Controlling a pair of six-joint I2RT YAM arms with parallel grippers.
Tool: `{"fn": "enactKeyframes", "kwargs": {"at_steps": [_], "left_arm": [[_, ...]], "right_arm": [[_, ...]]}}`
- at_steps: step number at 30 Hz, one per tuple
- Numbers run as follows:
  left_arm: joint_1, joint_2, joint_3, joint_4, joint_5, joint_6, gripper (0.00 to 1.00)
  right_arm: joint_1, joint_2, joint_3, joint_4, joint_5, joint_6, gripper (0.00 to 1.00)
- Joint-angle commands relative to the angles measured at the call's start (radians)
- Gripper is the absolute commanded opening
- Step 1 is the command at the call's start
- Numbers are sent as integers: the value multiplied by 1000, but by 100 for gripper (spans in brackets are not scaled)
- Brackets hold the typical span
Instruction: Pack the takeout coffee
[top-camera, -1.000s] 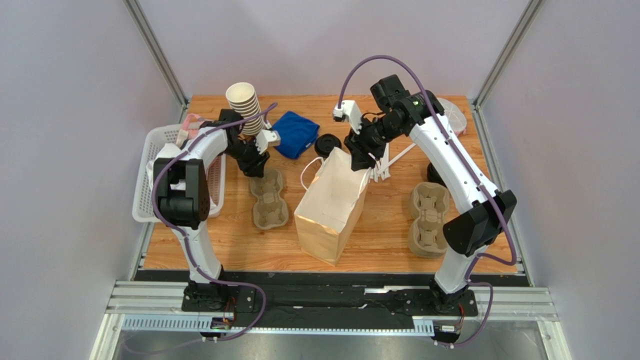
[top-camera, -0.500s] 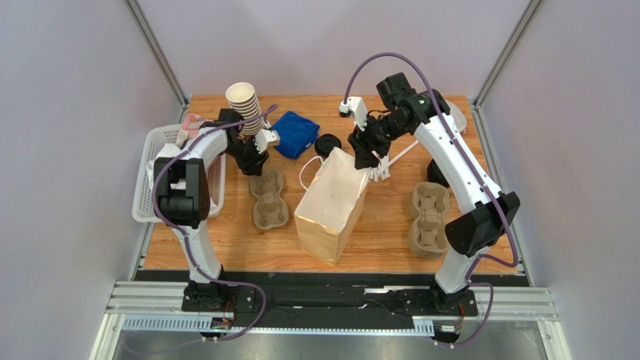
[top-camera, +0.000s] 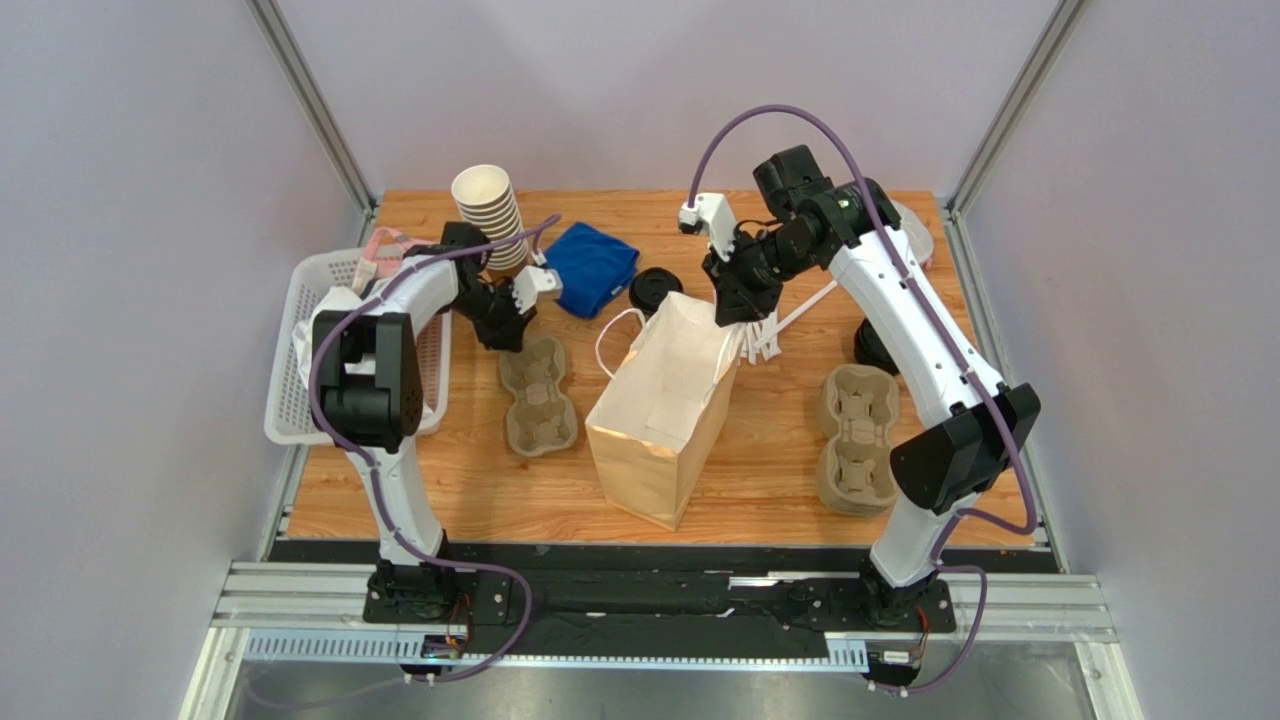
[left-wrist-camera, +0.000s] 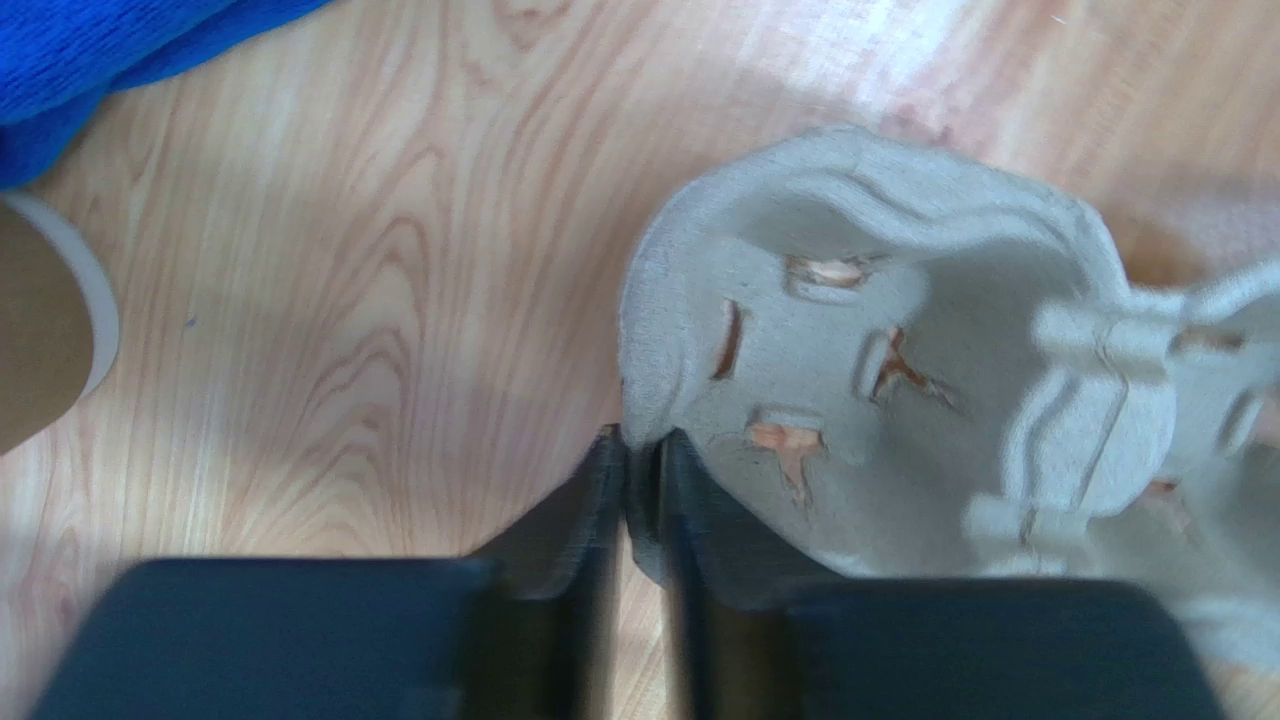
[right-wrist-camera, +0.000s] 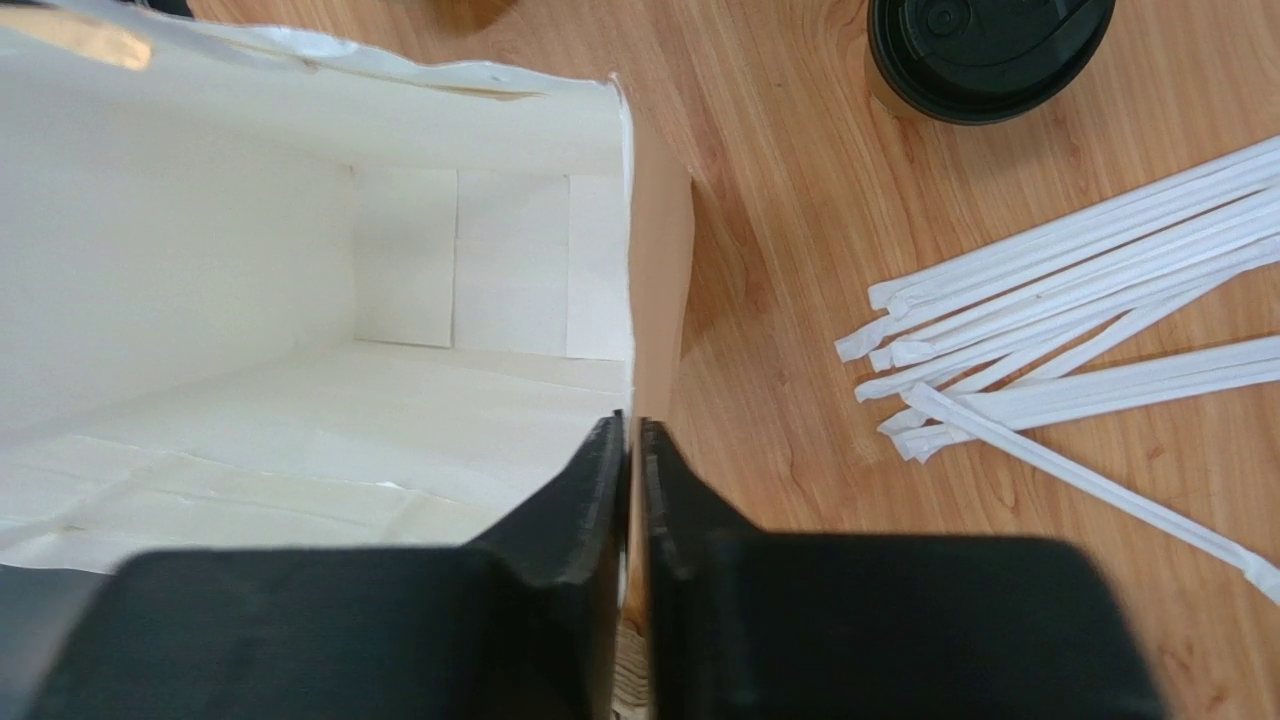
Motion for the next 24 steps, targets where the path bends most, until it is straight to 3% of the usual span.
{"fn": "enactKeyframes", "kwargs": {"at_steps": [1,3,4,10,19,24], "left_arm": [[-6,-17,18,-65,73,60,12],[-6,-64,5,-75,85,57,1],[-6,-81,1,-73,82,40,0],[3,-224,37,-163,83,-15,0],[3,-463,300,-323,169,-187,0],[3,-638,408,-282,134,-241,0]], "right_arm": [[1,-6,23,-311,-2,2,1],[1,-15,25,-311,1,-21,0],[1,-17,26,-311,1,-29,0],[1,-44,66,-311,-20,-72,0],[8,-101,57,-311,-32,-83,0],[8,-144,20,-305,-72,-89,0]]}}
